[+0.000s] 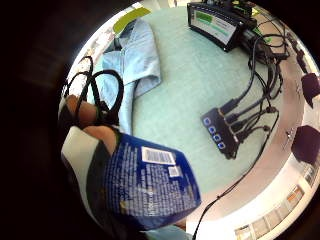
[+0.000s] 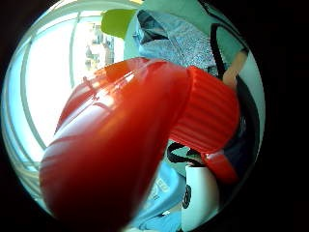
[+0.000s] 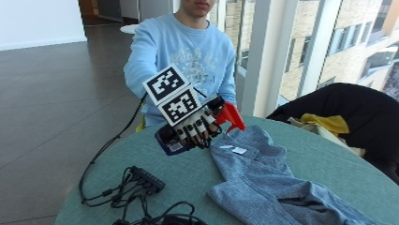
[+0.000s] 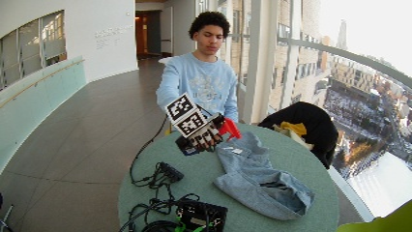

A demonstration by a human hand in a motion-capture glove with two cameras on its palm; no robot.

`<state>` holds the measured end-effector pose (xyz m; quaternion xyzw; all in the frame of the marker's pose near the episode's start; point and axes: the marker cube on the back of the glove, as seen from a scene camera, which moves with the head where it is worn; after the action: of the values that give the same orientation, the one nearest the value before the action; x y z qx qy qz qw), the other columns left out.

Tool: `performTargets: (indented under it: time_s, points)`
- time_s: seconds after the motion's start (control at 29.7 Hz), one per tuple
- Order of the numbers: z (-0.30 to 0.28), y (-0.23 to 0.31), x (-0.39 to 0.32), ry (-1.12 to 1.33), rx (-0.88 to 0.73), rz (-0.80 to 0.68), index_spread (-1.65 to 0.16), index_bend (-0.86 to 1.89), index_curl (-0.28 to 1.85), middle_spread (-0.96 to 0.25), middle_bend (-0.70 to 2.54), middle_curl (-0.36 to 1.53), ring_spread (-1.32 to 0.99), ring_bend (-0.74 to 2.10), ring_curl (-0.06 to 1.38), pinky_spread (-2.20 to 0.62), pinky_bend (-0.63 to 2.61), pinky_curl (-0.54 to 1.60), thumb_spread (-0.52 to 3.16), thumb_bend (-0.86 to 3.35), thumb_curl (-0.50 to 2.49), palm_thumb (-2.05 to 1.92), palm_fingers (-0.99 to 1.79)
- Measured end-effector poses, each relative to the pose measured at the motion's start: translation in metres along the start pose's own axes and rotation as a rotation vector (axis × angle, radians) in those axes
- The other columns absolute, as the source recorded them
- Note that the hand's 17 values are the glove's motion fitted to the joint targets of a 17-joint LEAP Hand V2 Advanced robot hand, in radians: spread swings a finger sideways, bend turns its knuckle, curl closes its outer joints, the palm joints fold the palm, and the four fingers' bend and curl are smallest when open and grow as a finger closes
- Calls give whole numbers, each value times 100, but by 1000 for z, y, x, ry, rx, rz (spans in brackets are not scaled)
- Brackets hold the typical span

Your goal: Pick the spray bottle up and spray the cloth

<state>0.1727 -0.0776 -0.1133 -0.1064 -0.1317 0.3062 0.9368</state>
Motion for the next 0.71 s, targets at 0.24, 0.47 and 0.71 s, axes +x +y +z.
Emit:
performTargets:
  time_s: [0.24,0.47,0.71]
  points:
    - [2,-1,-2,14,-11,5,-22,16,43,-9,43,48,-9,53,40,-4,35,38,56,-3,69,93,122]
    - [4,-3,-4,19,-18,12,-22,16,43,-10,43,48,-9,53,40,-4,35,38,56,-3,69,93,122]
    - [6,-6,-16,-36,18,-26,-22,16,44,-10,42,48,-9,52,40,-4,35,38,56,-3,69,93,121]
